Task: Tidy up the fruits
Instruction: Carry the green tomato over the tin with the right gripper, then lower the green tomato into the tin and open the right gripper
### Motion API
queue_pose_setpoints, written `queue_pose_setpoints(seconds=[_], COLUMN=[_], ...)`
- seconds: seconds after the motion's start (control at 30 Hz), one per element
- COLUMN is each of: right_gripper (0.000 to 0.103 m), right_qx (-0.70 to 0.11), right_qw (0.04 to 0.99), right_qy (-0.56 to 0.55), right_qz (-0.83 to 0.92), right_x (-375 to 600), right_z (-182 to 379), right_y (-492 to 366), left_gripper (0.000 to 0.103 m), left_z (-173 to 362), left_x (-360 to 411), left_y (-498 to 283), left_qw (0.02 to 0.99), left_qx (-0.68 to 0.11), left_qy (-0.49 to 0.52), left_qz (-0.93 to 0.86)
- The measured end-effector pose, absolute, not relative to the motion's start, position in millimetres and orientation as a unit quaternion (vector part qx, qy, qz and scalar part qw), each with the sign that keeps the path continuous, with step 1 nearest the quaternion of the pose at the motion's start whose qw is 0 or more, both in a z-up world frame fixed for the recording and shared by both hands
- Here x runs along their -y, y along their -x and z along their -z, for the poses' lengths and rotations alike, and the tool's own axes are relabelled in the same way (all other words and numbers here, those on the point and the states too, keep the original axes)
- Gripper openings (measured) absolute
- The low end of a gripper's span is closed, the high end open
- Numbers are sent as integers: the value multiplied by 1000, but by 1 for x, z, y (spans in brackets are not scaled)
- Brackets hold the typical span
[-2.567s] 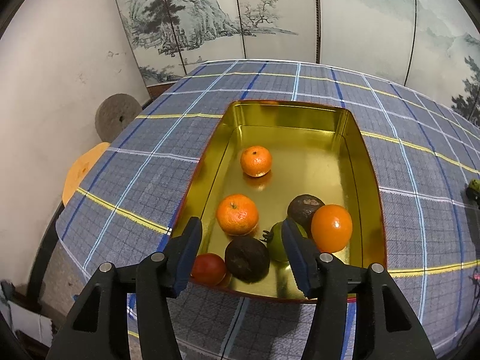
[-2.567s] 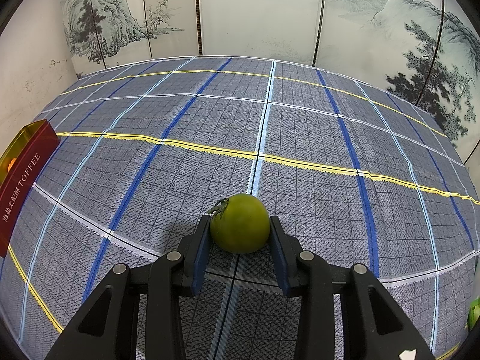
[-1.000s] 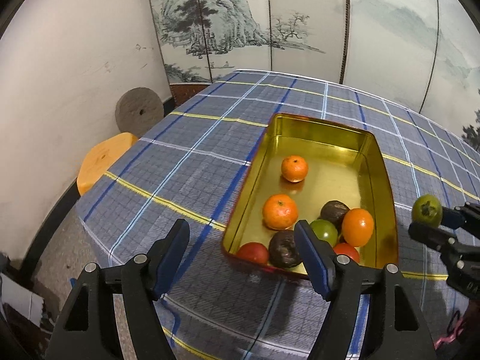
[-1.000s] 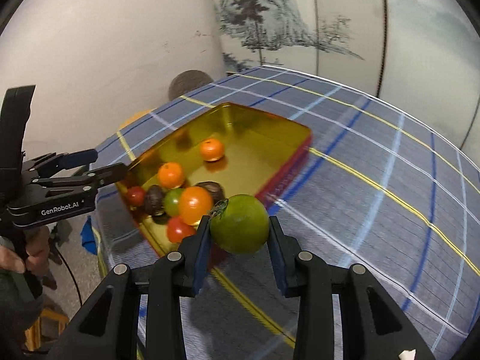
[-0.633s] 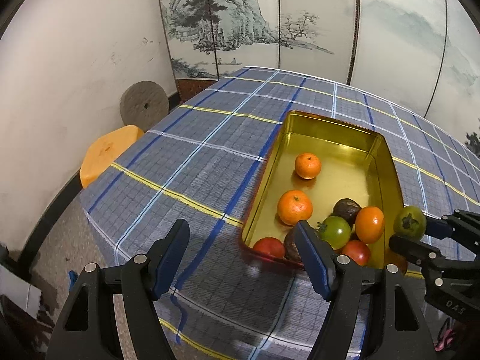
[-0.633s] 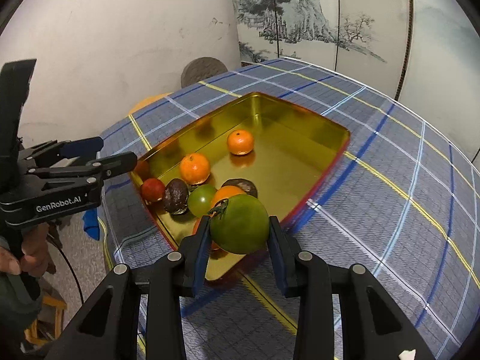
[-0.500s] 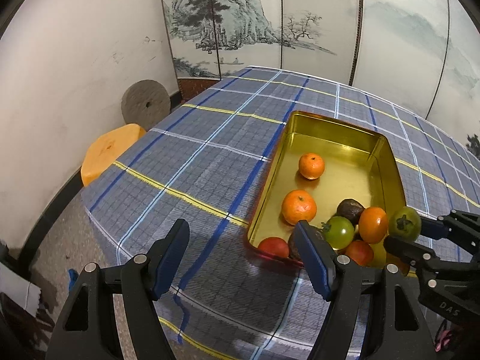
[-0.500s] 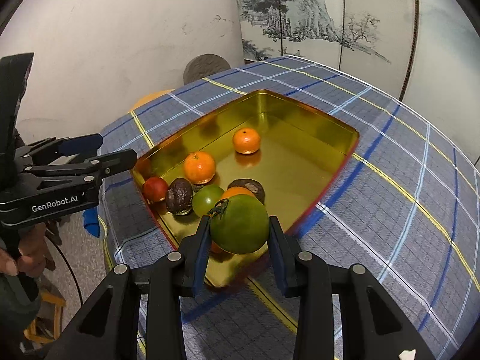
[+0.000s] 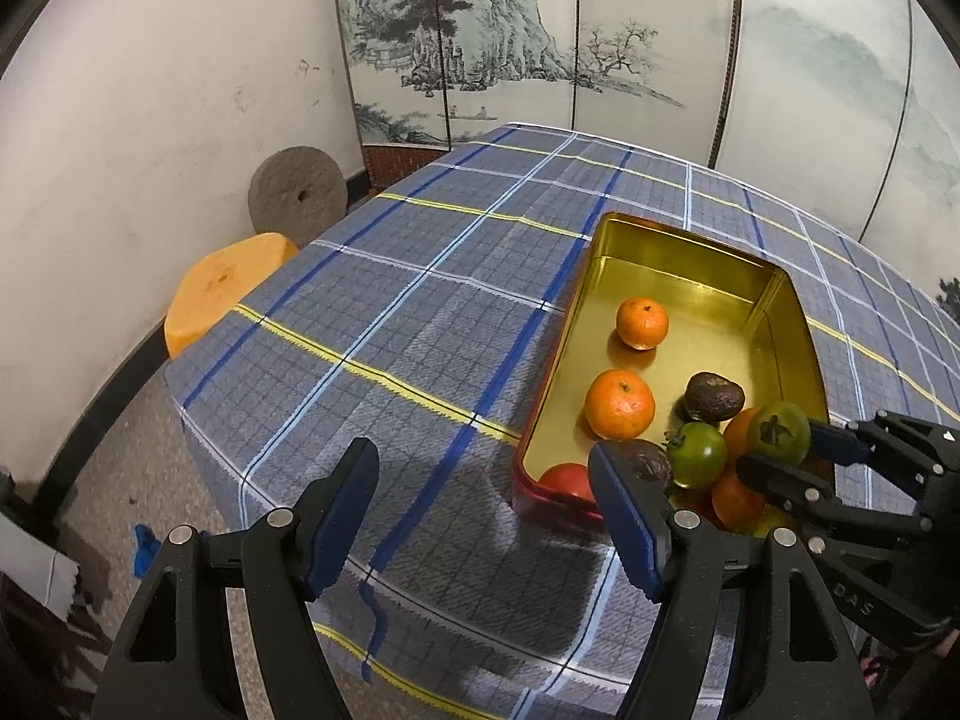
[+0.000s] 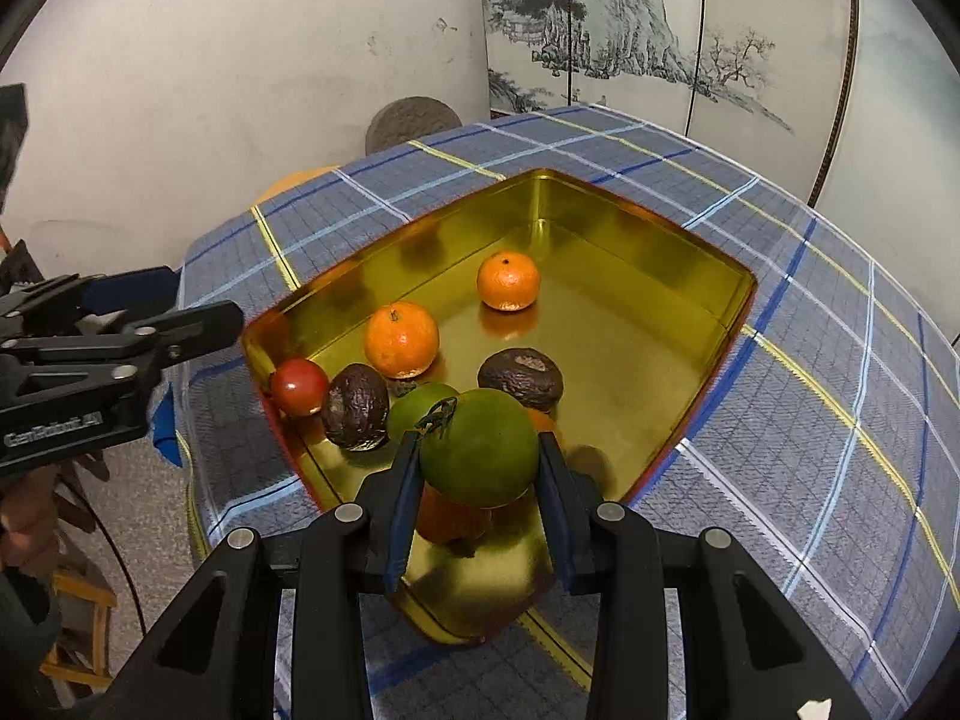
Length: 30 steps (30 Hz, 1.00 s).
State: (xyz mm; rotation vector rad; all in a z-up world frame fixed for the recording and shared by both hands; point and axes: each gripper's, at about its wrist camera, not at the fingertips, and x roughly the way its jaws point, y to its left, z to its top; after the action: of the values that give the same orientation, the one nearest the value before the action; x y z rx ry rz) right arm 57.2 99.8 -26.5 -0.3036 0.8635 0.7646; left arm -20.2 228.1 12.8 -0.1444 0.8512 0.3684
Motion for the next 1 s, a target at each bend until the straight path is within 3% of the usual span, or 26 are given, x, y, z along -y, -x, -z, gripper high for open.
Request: queue_pose_setpoints(seconds=[1.0], right_gripper=[37], right_qx=[-397], right_qw=[851], right_qy=[124], right_qz=[-321], right_x=[-98], right_z=[30], right_y=[-59], left_gripper=[73], left_z=[-8], left_x=[-220], left_y=[24], left_qw=[885], left_qx=[-425], left_qy=[82], left_qz=[-173])
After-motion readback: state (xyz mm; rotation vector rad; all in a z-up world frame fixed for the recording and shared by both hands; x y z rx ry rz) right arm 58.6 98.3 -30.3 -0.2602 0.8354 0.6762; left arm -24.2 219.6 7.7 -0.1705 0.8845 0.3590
